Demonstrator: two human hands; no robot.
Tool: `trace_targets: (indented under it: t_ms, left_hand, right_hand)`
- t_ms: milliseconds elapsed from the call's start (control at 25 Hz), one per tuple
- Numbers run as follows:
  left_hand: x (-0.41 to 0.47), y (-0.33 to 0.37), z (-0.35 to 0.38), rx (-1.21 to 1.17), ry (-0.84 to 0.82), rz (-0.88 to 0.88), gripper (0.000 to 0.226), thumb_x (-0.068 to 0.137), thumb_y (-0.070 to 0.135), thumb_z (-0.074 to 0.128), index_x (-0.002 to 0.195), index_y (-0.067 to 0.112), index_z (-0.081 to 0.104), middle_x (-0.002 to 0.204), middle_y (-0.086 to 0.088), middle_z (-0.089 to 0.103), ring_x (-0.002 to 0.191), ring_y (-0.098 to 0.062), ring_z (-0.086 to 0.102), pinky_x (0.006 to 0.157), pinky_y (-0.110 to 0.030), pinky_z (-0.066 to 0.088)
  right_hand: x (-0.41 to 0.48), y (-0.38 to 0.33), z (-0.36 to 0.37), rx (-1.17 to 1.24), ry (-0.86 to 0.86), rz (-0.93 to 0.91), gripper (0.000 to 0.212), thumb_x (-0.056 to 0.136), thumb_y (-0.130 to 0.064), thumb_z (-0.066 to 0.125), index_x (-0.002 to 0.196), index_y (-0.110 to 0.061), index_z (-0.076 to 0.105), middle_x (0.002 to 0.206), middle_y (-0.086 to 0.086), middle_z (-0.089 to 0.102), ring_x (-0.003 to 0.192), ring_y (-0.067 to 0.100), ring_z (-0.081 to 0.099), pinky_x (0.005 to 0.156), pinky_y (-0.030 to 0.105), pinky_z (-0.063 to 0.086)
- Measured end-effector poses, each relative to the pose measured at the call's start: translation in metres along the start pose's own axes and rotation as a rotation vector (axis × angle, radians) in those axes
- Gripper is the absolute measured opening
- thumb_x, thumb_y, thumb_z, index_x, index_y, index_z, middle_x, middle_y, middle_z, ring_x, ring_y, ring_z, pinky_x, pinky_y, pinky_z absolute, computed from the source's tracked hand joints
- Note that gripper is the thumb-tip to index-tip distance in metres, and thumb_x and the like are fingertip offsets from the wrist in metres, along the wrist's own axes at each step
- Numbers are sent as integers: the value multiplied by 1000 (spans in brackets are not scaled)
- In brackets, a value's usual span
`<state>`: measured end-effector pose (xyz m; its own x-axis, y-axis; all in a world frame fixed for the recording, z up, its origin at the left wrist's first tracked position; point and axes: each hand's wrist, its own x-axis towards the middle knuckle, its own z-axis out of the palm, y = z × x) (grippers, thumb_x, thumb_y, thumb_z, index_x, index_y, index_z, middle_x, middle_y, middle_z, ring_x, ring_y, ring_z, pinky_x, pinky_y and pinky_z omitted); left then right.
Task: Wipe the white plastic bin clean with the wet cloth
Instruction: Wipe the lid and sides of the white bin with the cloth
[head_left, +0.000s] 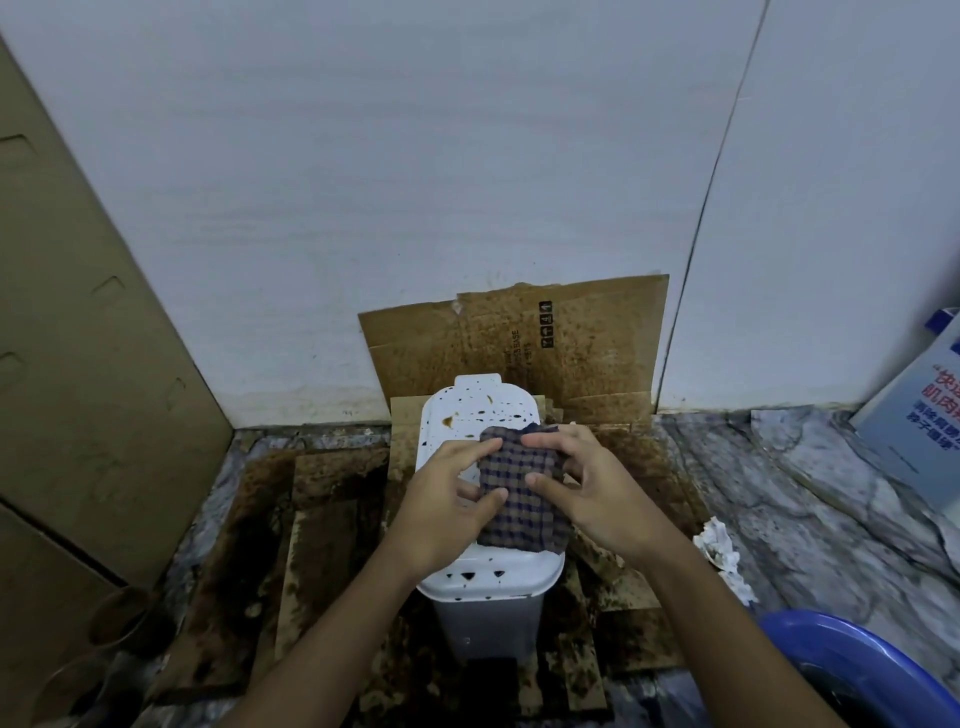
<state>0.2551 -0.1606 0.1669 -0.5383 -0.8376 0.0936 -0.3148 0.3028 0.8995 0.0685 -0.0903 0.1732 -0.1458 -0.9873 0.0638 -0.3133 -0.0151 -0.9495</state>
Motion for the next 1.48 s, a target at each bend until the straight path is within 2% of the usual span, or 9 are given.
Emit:
trace_targets:
  t_ms: [160, 320, 360, 440, 520, 760, 1000, 1200, 1480]
  left_hand:
    - [9, -8, 5, 167, 25, 1, 57, 90, 18, 75, 143, 26, 54, 132, 10, 52, 89, -3, 67, 70, -15, 58]
    - [8, -24, 2, 254, 140, 18, 45, 92, 32, 71, 136, 29, 60, 131, 13, 58, 105, 0, 58, 94, -28, 54]
    - [8, -29, 0, 266, 181, 14, 42, 93, 34, 70, 134, 28, 62, 132, 14, 58, 110, -1, 56, 100, -30, 50]
    - [8, -41, -4, 284, 237, -18, 41, 95, 39, 66, 134, 28, 61, 138, 12, 53, 125, -6, 50, 108, -28, 39]
    - [10, -52, -3, 322, 248, -75, 48, 97, 45, 60, 142, 30, 55, 149, 9, 44, 138, -10, 40, 111, -31, 33]
    - [14, -70, 14, 251, 189, -180, 57, 104, 51, 38, 158, 37, 27, 168, 11, 12, 155, -13, 12, 123, -41, 19]
    - [12, -80, 18, 230, 182, -183, 57, 106, 45, 38, 159, 34, 23, 168, 17, 5, 155, -9, 6, 122, -34, 15]
    - [8, -83, 18, 247, 181, -151, 60, 104, 49, 40, 159, 37, 20, 165, 24, 1, 151, -1, 9, 115, -26, 19]
    - [10, -86, 16, 234, 155, -154, 62, 101, 55, 41, 157, 45, 16, 163, 32, -5, 143, 10, 4, 111, -22, 17]
  right_hand:
    - [9, 16, 0, -190, -10, 52, 44, 93, -18, 69, 135, -15, 56, 134, -9, 40, 120, 0, 48, 103, 29, 52]
    - [11, 25, 3, -460, -23, 41, 50, 97, -28, 65, 143, -18, 49, 146, -8, 30, 128, 8, 39, 93, -3, 34]
    - [11, 27, 4, -549, -22, 38, 51, 97, -32, 63, 145, -24, 47, 150, -7, 25, 135, 13, 32, 101, 2, 30]
    - [9, 32, 10, -682, -8, 54, 55, 97, -43, 58, 148, -35, 40, 160, -11, 11, 147, 21, 13, 119, 36, 21]
    - [7, 35, 19, -690, 7, 52, 59, 99, -53, 49, 153, -42, 29, 165, -16, -2, 152, 16, -3, 121, 54, 9]
    - [9, 42, 45, -691, 55, 63, 64, 103, -58, 22, 161, -32, 8, 168, -15, -2, 154, 7, -11, 126, 44, 3]
    - [2, 53, 62, -707, 89, 61, 65, 107, -51, 22, 160, -26, -7, 164, -15, -23, 151, 11, -26, 127, 38, 8]
    - [-13, 59, 73, -663, 132, 101, 68, 105, -56, 20, 157, -33, -16, 155, -24, -38, 146, 2, -34, 118, 20, 9]
    - [41, 64, 57, -687, 45, 120, 75, 102, -60, 24, 158, -30, -14, 162, -14, -32, 150, 10, -29, 124, 37, 12]
